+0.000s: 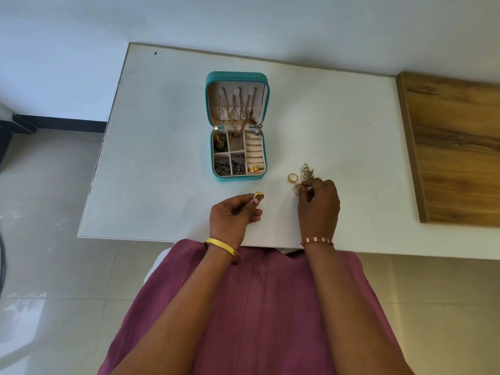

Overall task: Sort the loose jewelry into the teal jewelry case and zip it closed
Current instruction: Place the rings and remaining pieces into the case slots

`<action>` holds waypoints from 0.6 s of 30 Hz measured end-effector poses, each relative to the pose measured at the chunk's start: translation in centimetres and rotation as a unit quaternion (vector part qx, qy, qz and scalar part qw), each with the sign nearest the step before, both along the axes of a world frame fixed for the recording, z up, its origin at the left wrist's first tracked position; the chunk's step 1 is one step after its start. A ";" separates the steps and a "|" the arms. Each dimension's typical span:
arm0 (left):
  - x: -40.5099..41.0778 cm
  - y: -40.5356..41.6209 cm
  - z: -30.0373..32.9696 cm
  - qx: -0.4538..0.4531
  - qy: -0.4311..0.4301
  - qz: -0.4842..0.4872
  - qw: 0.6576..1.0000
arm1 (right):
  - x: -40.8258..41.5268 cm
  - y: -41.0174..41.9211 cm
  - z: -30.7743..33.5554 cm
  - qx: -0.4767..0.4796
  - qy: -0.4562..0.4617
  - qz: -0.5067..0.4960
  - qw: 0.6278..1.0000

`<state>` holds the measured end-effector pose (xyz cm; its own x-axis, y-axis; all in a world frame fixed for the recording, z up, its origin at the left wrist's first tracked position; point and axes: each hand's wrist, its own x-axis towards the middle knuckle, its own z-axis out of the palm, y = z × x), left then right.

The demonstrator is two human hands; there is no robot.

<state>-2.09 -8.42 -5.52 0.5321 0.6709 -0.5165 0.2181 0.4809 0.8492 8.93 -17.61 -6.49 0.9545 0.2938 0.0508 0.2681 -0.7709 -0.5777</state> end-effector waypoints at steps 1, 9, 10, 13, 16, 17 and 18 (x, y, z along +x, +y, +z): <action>0.0 0.0 0.0 -0.002 -0.001 0.001 1.000 | -0.1 0.1 0.0 -0.004 -0.005 0.011 1.000; 0.0 0.1 0.4 -0.009 -0.008 0.003 1.000 | -1.9 1.1 0.7 0.144 0.020 0.073 0.987; 0.0 0.1 0.3 -0.010 -0.007 0.005 1.000 | -2.1 1.2 0.8 0.162 0.048 0.066 0.983; 0.0 0.2 0.3 -0.014 -0.004 0.014 1.000 | -2.4 1.5 1.1 0.215 0.154 0.037 0.964; 0.0 0.2 0.2 -0.012 -0.004 0.019 1.000 | -2.3 1.7 1.8 0.282 0.235 0.017 0.930; -0.1 0.2 0.3 -0.010 -0.003 0.021 1.000 | -2.2 1.7 2.1 0.305 0.251 0.013 0.918; -0.1 0.2 0.3 -0.010 -0.004 0.024 1.000 | -2.1 1.8 2.3 0.325 0.265 0.011 0.908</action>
<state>-2.17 -8.20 -5.26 0.5033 0.6849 -0.5268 0.1884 0.5080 0.8405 6.86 -15.83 -4.16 0.8901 0.3850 -0.2440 -0.1689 -0.2185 -0.9611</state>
